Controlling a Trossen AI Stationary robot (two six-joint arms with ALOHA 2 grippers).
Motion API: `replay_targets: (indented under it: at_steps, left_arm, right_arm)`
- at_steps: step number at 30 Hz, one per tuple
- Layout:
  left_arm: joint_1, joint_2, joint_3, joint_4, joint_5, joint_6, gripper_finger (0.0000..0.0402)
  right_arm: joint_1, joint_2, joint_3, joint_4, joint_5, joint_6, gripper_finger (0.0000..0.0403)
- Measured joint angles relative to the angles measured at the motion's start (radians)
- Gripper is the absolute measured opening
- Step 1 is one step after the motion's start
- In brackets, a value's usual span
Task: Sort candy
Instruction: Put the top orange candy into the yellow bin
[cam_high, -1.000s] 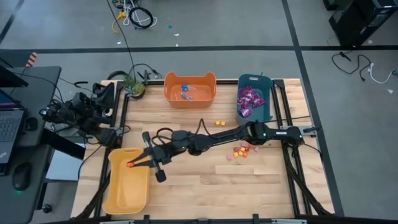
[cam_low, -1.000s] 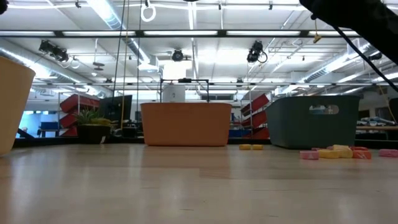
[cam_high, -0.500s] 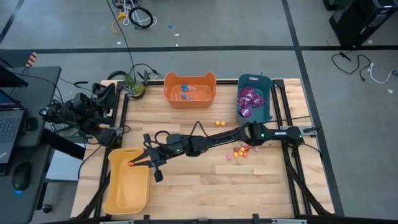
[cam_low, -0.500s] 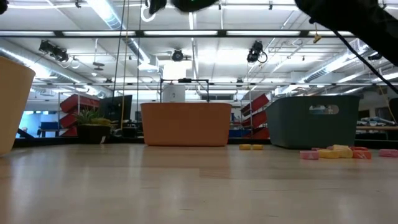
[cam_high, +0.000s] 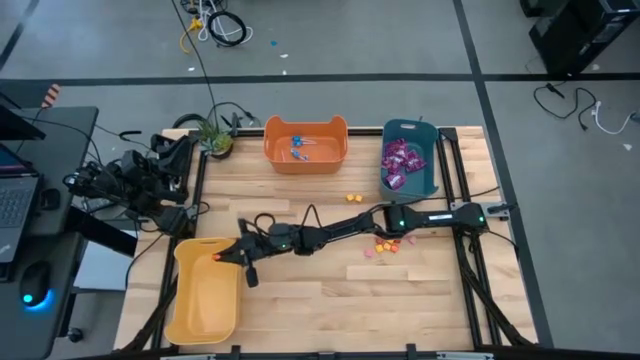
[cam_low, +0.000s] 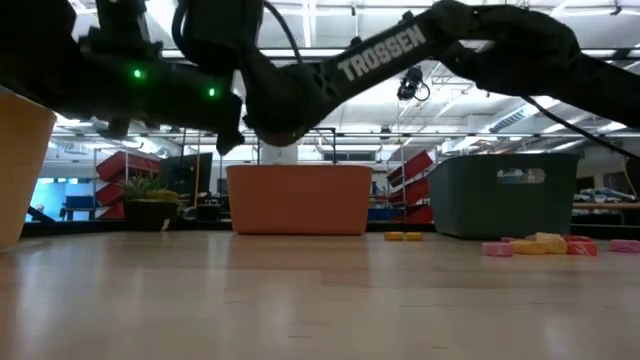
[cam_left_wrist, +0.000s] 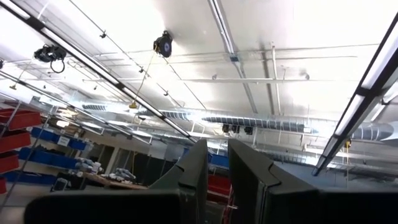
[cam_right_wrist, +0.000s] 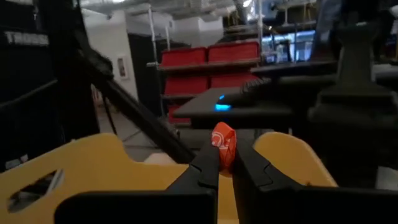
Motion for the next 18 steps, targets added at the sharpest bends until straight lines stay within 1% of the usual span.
replay_targets:
  at_steps: [4,10,14,18]
  left_arm:
    - [0.0,0.0,0.0,-0.008,-0.001,0.0,0.0067]
    - [0.0,0.0,0.0,-0.024,-0.001,0.0,0.0067]
    - [0.0,0.0,0.0,-0.03,-0.001,0.0,0.0067]
    - [0.0,0.0,0.0,-0.03,-0.001,0.0,0.0067]
  right_arm:
    - [-0.006,0.001,0.001,-0.011,0.007,0.028,0.0019]
    - [-0.004,0.001,0.001,-0.016,0.023,0.003,0.0022]
    - [-0.004,0.001,0.001,-0.017,0.024,0.0,0.0037]
    - [-0.003,0.001,0.001,-0.017,0.038,-0.003,0.0063]
